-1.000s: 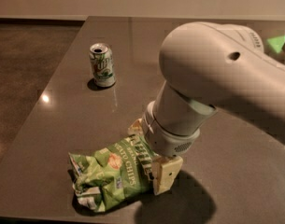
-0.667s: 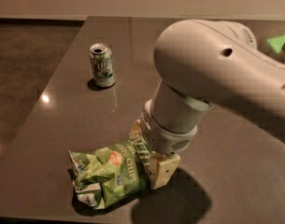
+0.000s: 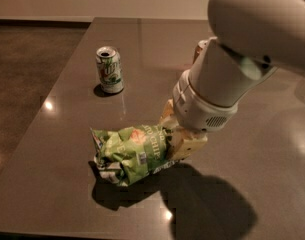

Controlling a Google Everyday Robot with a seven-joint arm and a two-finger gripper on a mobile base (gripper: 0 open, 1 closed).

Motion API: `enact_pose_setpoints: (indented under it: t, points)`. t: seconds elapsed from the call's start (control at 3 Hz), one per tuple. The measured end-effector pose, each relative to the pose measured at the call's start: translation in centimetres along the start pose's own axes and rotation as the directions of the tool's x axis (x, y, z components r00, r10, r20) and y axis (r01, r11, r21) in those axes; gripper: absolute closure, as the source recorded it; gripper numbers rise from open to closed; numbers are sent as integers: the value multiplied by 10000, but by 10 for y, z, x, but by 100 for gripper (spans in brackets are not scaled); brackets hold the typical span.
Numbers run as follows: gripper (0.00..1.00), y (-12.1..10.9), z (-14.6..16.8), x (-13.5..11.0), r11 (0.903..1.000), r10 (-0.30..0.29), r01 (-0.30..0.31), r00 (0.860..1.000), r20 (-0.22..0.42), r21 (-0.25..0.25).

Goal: Pick green jalapeno chip bag

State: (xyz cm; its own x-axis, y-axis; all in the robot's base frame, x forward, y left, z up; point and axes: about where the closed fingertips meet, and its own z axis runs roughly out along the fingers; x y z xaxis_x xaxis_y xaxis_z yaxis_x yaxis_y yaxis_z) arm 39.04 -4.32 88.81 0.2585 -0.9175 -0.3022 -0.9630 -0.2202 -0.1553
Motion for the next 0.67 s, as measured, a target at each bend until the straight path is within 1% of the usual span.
enact_pose_setpoints:
  t: [0.33,0.67]
  points:
    - [100,-18,-58,18,9913,1068,-1123,9912,784,691]
    - [100,-26,-93,25,9809,1506,-1632,9815,1180,1056]
